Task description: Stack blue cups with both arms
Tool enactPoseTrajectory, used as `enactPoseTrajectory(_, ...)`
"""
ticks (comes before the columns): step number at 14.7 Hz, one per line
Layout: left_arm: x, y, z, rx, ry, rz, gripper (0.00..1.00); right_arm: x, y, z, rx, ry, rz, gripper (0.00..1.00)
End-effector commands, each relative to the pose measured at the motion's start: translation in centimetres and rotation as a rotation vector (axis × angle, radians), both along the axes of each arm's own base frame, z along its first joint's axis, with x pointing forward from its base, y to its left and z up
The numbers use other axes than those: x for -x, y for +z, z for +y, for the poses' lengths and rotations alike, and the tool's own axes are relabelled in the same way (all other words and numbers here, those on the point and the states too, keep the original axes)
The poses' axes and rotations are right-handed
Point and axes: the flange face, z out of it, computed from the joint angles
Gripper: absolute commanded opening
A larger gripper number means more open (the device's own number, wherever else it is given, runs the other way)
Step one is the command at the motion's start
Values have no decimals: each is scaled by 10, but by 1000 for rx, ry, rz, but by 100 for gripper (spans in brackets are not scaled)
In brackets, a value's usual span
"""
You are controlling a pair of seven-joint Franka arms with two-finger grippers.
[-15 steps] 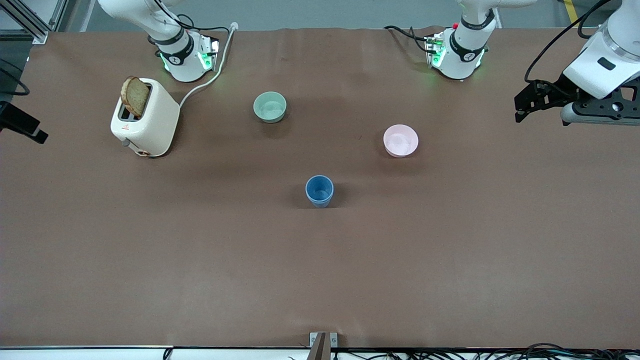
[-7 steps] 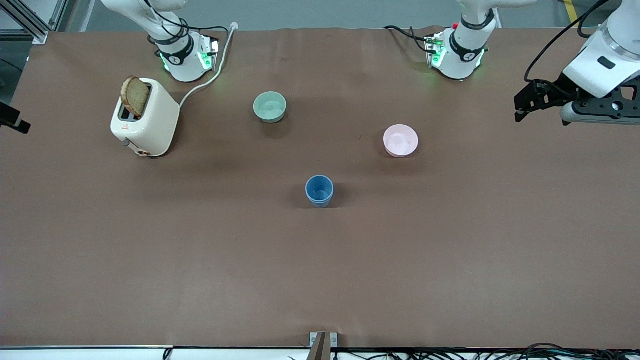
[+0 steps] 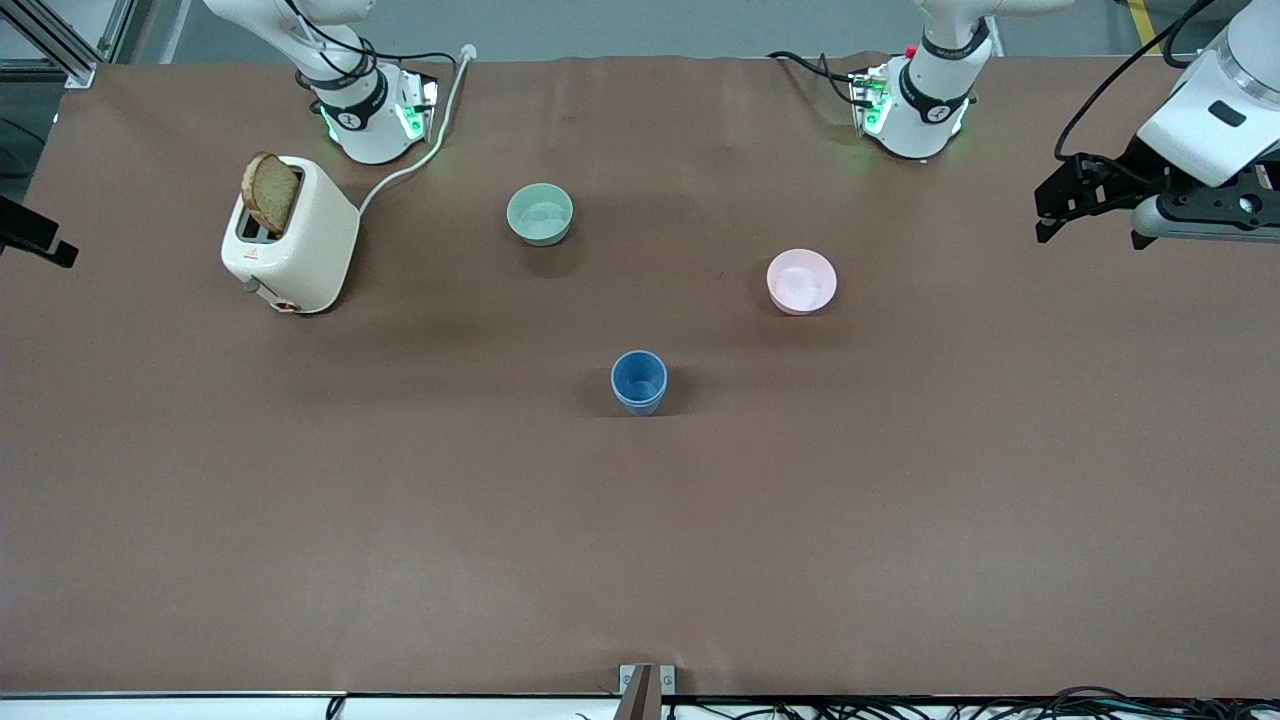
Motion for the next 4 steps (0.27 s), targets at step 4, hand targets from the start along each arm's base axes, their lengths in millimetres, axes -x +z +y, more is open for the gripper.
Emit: enactPoseTrajectory(4, -5, 6, 0, 3, -18, -10, 100, 15, 4, 6, 21, -6, 3, 100)
